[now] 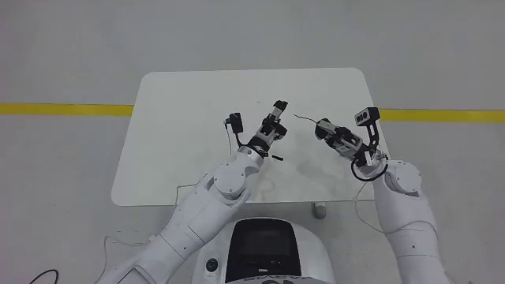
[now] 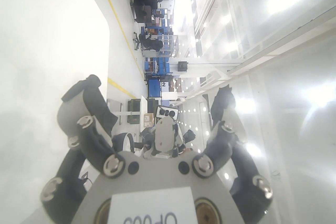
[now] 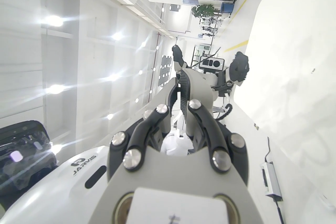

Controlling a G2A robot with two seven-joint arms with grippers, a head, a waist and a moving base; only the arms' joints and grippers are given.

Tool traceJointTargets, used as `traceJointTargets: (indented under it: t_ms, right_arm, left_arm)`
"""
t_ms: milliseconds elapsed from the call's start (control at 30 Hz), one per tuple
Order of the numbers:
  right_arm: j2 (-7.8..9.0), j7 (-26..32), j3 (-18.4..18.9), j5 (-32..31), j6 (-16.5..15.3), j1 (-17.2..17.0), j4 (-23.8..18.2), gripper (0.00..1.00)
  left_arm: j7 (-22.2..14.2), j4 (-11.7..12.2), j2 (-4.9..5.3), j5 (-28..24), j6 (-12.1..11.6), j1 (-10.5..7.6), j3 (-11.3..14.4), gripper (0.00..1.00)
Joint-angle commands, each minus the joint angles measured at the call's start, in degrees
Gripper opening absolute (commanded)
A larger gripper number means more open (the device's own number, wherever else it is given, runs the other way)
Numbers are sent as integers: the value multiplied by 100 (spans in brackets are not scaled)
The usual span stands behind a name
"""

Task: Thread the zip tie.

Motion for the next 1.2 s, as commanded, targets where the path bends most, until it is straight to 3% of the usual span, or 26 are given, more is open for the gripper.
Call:
traceJointTargets:
  t_ms: [0, 67, 133, 233, 267, 567, 600, 667, 733, 867, 1033, 1167]
  right_arm:
    - [45, 372, 109, 280, 284, 46, 113, 0]
    - [101, 891, 187, 525, 639, 154, 329, 0]
    - [151, 1152, 271, 585, 783, 271, 554, 0]
    - [216, 1410, 75, 805, 1235, 478, 801, 0]
    - [261, 1410, -19, 852, 1276, 526, 832, 0]
    - [265, 1296, -55, 818, 1353, 499, 841, 0]
    - [275, 1326, -68, 860, 1538, 518, 933, 0]
    - [313, 1410, -83, 1087, 1911, 663, 1207, 0]
    - [367, 1410, -245, 1521, 2274, 709, 1258, 0]
    - [562, 1410, -530, 2005, 2561, 671, 1277, 0]
    - [821, 1410, -999, 2459, 2808, 695, 1243, 0]
    - [988, 1410, -1315, 2783, 2876, 805, 1283, 0]
  left_arm:
    - [-633, -22, 54, -77, 0, -10, -114, 100]
    - [-1321, -15, 122, -217, -6, -10, -261, 100]
    - [-1748, -6, 163, -415, -5, -35, -401, 100]
    - [-2969, 185, 230, -587, -77, -160, -448, 100]
    - [-3060, 261, 243, -515, -95, -209, -468, 100]
    - [-3132, 214, 241, -581, -145, -189, -454, 100]
    - [-3380, 189, 242, -832, -223, -165, -466, 100]
    - [-4829, 305, 280, -1390, -86, -327, -458, 100]
    - [-5834, 651, 328, -1783, -130, -496, -580, 100]
    - [-6897, 1086, 371, -1931, -102, -782, -568, 100]
    - [-6984, 1354, 358, -1818, -81, -1003, -418, 100]
    - [-6723, 1523, 327, -1784, -152, -1109, -348, 100]
